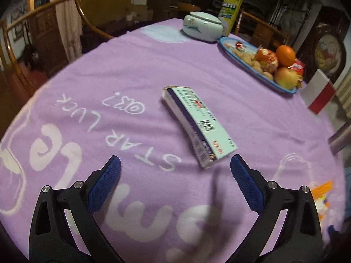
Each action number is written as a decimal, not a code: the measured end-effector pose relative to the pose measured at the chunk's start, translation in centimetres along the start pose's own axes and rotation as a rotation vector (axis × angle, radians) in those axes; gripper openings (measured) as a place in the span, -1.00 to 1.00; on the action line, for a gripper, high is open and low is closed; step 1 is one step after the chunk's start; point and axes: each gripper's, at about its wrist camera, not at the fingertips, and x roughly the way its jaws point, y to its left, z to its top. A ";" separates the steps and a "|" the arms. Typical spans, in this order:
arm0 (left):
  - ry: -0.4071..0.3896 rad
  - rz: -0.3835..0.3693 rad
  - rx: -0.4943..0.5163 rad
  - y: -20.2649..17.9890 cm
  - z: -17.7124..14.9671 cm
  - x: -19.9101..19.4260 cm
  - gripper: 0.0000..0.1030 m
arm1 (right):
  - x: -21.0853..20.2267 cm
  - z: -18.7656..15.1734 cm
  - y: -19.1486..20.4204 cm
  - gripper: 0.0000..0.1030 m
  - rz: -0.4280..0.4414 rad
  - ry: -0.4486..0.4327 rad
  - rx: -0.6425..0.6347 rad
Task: Collect trash
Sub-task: 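Position the open left tool over the white box while the right tool approaches the orange box, then close the left tool on the white box while the right tool grasps the orange box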
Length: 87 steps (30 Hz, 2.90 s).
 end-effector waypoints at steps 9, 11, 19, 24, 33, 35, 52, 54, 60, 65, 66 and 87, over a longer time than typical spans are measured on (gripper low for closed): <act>0.023 0.050 0.079 -4.8 2.6 3.4 0.87 | 0.3 0.1 -0.4 0.77 -0.003 0.008 0.023; 0.038 0.062 0.086 -5.0 2.8 4.6 0.87 | 0.3 0.1 -0.6 0.77 -0.003 0.009 0.031; 0.036 0.151 0.162 -5.4 2.6 6.1 0.88 | 1.0 0.3 -0.7 0.77 0.015 0.034 0.036; 0.035 0.154 0.161 -5.4 2.5 6.1 0.88 | 1.6 0.4 -0.3 0.77 0.014 0.061 0.035; 0.035 0.156 0.164 -5.5 2.4 6.0 0.88 | 4.5 1.4 4.4 0.38 -0.028 0.155 -0.037; 0.035 0.157 0.163 -5.5 2.4 6.1 0.88 | 5.7 1.9 5.1 0.26 -0.023 0.180 -0.025; 0.035 0.157 0.164 -5.5 2.4 6.1 0.88 | -0.9 5.8 1.6 0.58 -0.334 -0.079 -0.123; 0.035 0.157 0.164 -5.4 2.4 6.1 0.88 | -0.8 6.1 2.4 0.67 -0.320 -0.083 -0.169; 0.035 0.158 0.164 -5.5 2.4 6.1 0.88 | 2.9 6.4 4.0 0.70 -0.304 -0.042 -0.231; 0.036 0.157 0.165 -5.5 2.4 6.1 0.88 | 5.8 6.3 5.0 0.70 -0.306 -0.004 -0.251; 0.037 0.156 0.168 -5.5 2.4 6.1 0.88 | 6.2 6.4 5.1 0.70 -0.305 -0.002 -0.254; 0.051 0.126 0.206 -5.5 2.1 5.9 0.88 | 8.9 5.8 5.1 0.77 -0.274 0.027 -0.283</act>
